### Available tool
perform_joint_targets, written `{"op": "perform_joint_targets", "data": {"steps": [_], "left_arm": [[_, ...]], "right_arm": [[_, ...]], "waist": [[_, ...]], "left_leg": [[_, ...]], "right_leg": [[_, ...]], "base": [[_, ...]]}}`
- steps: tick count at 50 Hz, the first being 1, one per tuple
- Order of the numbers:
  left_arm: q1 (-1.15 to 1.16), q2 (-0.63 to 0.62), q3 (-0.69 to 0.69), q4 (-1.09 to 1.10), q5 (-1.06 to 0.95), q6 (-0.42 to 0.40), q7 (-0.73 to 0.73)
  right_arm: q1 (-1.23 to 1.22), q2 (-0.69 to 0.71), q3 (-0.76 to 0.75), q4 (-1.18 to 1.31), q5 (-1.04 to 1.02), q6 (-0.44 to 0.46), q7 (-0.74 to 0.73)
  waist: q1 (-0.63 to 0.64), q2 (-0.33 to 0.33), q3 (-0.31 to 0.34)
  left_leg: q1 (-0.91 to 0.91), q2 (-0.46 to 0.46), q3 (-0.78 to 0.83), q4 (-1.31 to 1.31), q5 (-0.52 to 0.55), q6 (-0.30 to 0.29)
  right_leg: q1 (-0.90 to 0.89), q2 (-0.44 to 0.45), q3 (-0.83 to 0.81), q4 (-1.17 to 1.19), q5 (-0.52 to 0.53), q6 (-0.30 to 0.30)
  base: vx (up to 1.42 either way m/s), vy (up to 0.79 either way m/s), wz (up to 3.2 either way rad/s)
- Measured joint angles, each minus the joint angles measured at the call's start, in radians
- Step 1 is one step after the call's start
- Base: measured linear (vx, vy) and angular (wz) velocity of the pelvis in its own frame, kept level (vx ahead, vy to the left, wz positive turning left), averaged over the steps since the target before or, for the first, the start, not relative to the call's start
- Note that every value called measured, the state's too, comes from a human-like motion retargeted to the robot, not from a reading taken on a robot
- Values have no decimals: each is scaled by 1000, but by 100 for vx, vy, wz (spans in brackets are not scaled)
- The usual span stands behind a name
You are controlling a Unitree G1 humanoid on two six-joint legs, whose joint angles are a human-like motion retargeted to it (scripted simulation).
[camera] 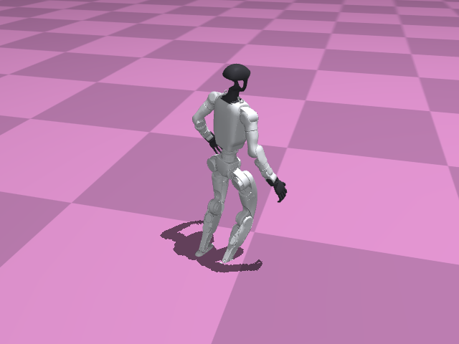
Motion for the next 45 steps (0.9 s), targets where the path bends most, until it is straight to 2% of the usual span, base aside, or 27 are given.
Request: {"op": "perform_joint_targets", "data": {"steps": [4, 9, 20, 32, 45], "left_arm": [[101, 14, 22, -57, -50, 15, -64], [124, 3, 29, -108, -90, 18, -101], [-103, 39, -23, -201, -90, 14, -103], [-308, 33, -60, 19, 15, 13, 0], [-258, -37, -49, 284, 107, 33, 30]], "right_arm": [[-8, 7, -8, 29, 12, 3, -2], [-18, 25, 7, 32, 40, 5, 28], [-54, 49, 118, 35, 93, 8, 163], [-87, 40, 157, 26, 74, 8, 172], [-52, 28, 75, 53, 62, 16, 106]], "waist": [[40, 60, -30], [59, 68, -24], [32, 71, -66], [-12, 31, -48], [-10, -22, -2]], "left_leg": [[-49, 80, -20, 50, -33, -5], [-60, 101, -23, 94, -58, -7], [-52, 102, -23, 37, -37, -12], [-8, 68, -20, 2, -9, -10], [51, 8, -7, -30, 13, -7]], "right_leg": [[59, 75, -27, -182, 91, -6], [69, 88, -32, -180, 94, -9], [78, 90, -43, -233, 125, -17], [62, 57, -43, -134, 86, -26], [63, -8, -43, -32, 35, -32]], "base": [[0, 0, 0], [0, 0, 0], [0, 0, 0], [0, 0, 0], [5, 5, 0]]}}
